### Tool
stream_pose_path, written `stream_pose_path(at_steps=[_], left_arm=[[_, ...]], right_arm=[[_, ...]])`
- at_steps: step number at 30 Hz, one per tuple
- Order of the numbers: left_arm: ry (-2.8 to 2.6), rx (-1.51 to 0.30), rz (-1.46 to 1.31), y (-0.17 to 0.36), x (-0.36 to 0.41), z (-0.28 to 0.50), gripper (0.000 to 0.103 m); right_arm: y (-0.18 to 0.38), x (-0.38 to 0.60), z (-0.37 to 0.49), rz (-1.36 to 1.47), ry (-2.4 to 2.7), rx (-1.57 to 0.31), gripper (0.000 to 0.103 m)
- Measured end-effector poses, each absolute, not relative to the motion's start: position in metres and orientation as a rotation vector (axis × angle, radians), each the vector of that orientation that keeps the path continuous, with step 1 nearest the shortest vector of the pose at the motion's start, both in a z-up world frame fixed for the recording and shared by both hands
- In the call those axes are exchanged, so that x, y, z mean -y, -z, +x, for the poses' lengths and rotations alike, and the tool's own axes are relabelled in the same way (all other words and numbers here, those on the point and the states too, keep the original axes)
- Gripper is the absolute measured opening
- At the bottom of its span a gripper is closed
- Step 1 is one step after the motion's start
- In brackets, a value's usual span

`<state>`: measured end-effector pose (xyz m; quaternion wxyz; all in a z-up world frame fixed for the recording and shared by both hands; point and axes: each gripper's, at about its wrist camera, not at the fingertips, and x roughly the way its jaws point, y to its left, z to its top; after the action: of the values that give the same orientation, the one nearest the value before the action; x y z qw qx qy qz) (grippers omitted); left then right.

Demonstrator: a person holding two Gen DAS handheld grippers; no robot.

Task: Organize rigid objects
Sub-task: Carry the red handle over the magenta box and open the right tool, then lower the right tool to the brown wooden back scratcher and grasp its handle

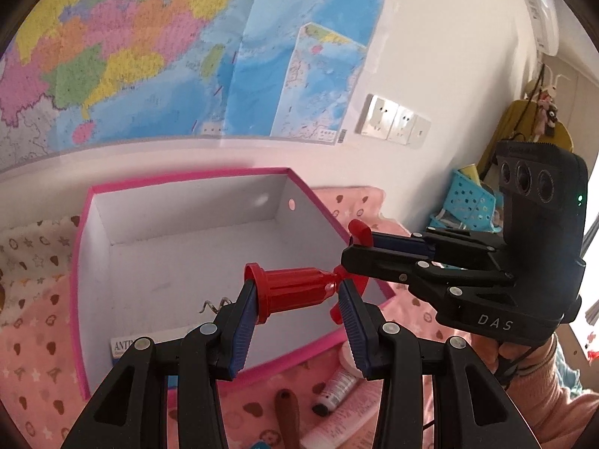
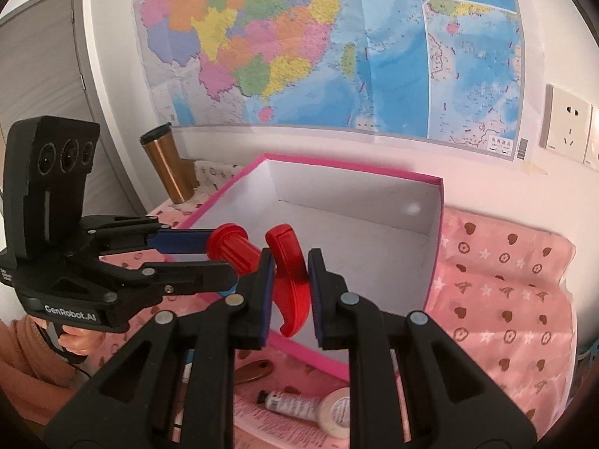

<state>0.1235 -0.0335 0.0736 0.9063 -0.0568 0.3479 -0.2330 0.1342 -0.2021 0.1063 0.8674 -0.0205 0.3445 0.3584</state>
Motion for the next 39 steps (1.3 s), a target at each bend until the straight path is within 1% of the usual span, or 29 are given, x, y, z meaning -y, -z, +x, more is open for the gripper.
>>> stream_pose_path(at_steps=[21, 22, 24, 26, 30, 39], left_arm=[[0.442, -0.896, -0.166, -0.018, 0.037, 0.168, 0.043], [0.429, -0.898, -0.168, -0.016, 0.036, 0.169, 0.043], [0.414, -0.899, -0.174, -0.015, 0.031, 0.169, 0.043], [0.403, -0.894, -0.179, -0.015, 0.027, 0.167, 0.043], [0.388, -0.859, -0.163, -0.021, 0.018, 0.155, 0.043], [0.405, -0.776, -0.168, -0.037, 0.005, 0.114, 0.046]], right_arm=[[-0.048, 0.199, 0.191, -0.019, -0.695, -0.924, 0.02], [-0.046, 0.199, 0.192, -0.023, -0.671, -0.924, 0.022], [-0.045, 0.2, 0.193, -0.041, -0.626, -0.908, 0.022], [-0.045, 0.204, 0.193, -0.026, -0.611, -0.901, 0.028], [-0.052, 0.213, 0.183, -0.012, -0.604, -0.865, 0.028], [-0.068, 0.232, 0.144, 0.038, -0.65, -0.807, 0.033]])
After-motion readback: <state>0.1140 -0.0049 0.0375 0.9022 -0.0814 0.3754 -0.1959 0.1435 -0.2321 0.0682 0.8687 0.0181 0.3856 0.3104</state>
